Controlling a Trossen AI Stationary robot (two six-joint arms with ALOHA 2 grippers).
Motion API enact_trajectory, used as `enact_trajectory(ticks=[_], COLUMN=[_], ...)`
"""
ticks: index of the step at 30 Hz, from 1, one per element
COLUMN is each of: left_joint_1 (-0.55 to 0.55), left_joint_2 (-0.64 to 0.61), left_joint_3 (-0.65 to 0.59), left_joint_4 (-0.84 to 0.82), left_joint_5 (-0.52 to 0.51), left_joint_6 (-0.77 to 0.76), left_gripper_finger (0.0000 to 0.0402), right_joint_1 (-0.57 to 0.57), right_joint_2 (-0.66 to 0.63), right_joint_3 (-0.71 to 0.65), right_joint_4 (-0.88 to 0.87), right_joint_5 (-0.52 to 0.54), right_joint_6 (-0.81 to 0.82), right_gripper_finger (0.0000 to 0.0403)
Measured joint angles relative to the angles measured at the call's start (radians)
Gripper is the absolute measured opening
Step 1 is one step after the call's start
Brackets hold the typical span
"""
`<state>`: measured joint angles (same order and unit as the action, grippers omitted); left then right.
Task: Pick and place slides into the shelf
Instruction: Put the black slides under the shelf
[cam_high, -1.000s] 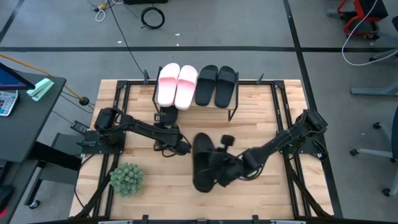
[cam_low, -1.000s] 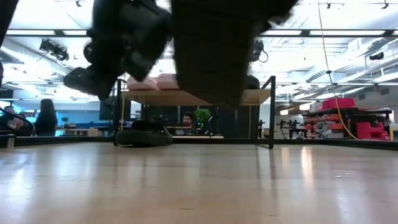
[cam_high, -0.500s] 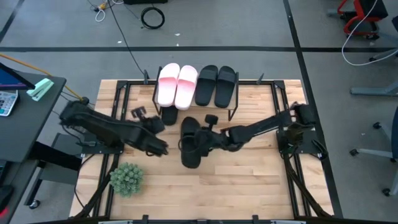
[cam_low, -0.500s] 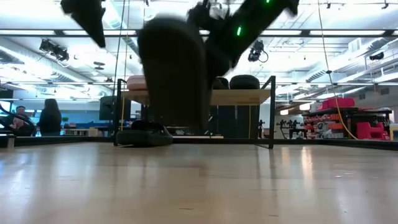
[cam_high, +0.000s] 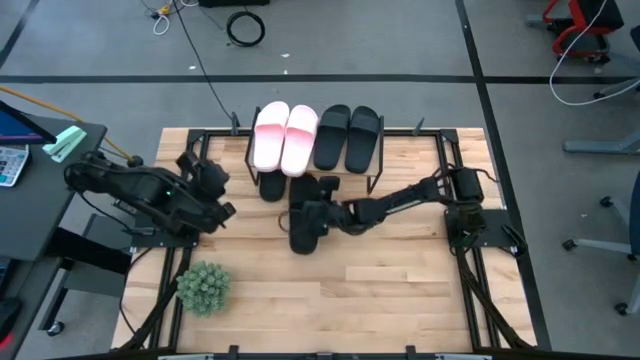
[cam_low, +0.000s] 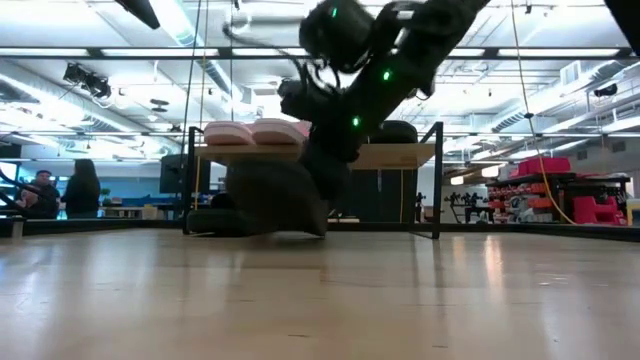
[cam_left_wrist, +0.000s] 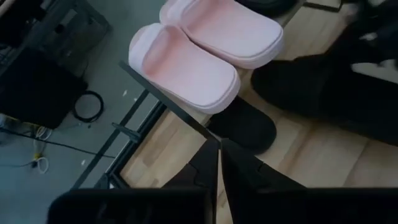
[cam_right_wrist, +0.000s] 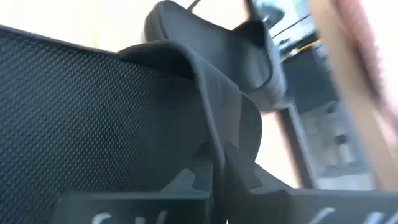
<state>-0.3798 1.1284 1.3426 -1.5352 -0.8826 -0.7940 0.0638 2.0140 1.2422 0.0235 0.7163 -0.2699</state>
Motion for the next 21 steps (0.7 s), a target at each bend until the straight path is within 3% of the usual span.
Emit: enact_trajectory(ticks=[5, 11, 21], left_joint_1=[0.000, 0.000, -0.001], left_joint_2=[-0.023, -0.023, -0.023], left_joint_3=[0.000, 0.000, 0.000], left_joint_4=[-0.003, -0.003, -0.003], left_joint_5=[0.000, 0.000, 0.000], left_joint_6=[0.005, 0.046, 0.046], left_gripper_finger=[0.0025, 0.0023, 0.0021], right_joint_1=[-0.086, -0.127, -0.162], right_joint_2=[0.037, 0.059, 0.052], right_joint_3=[0.004, 0.006, 0.015], right_joint_4=[0.036, 0.112, 0.097], right_joint_5=[-0.104, -0.099, -0.131], right_joint_6=[-0.017, -0.116, -0.053], right_gripper_finger=[0.0015, 0.0016, 0.0021])
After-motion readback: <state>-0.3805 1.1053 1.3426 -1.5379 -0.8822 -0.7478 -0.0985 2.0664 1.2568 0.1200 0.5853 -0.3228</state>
